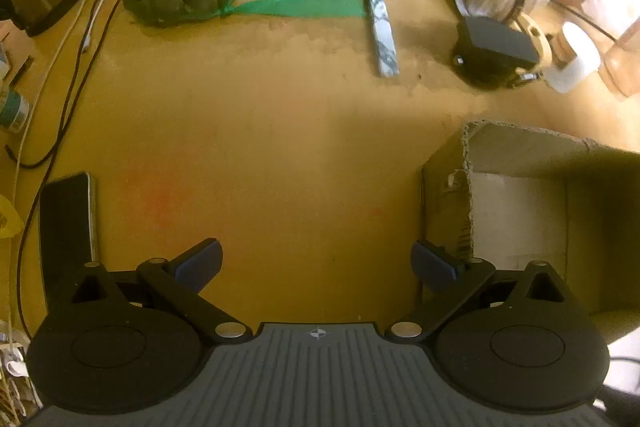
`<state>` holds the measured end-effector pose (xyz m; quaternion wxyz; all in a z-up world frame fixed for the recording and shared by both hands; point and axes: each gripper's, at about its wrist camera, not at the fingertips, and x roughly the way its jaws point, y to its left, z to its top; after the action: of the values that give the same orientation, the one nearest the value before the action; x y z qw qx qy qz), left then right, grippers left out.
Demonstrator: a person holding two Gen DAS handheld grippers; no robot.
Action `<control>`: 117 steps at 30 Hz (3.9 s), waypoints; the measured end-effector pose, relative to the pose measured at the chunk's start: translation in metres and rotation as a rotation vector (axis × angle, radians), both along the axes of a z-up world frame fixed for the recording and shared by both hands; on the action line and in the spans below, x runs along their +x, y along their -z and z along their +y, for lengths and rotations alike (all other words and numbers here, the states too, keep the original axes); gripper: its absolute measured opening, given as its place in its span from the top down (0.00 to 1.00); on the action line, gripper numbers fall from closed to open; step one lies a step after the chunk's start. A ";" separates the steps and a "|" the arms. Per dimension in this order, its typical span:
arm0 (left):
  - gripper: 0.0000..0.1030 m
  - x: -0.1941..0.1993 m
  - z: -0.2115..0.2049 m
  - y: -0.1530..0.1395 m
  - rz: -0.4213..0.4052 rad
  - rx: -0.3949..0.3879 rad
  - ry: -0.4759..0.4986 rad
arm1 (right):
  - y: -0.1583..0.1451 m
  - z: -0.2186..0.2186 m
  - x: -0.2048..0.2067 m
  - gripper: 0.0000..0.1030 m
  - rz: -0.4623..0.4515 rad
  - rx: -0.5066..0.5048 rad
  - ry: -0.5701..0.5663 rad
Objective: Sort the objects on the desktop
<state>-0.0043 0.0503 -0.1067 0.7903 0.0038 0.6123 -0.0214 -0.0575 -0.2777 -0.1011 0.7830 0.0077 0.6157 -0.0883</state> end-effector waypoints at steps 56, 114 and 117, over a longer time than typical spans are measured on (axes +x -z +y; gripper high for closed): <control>0.01 0.091 -0.023 -0.054 -0.470 -0.107 0.158 | -0.082 0.024 -0.012 0.00 -0.344 0.185 -0.279; 0.82 0.196 -0.058 0.007 -0.363 -0.134 0.341 | -0.077 -0.005 -0.043 0.00 -0.298 0.366 -0.105; 0.82 0.190 -0.058 -0.001 -0.379 -0.139 0.336 | -0.077 -0.005 -0.042 0.00 -0.301 0.370 -0.111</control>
<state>0.1859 -0.0076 -0.1059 0.8747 0.0550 0.4410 -0.1935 -0.0998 -0.2828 -0.0242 0.8548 0.1301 0.4974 0.0711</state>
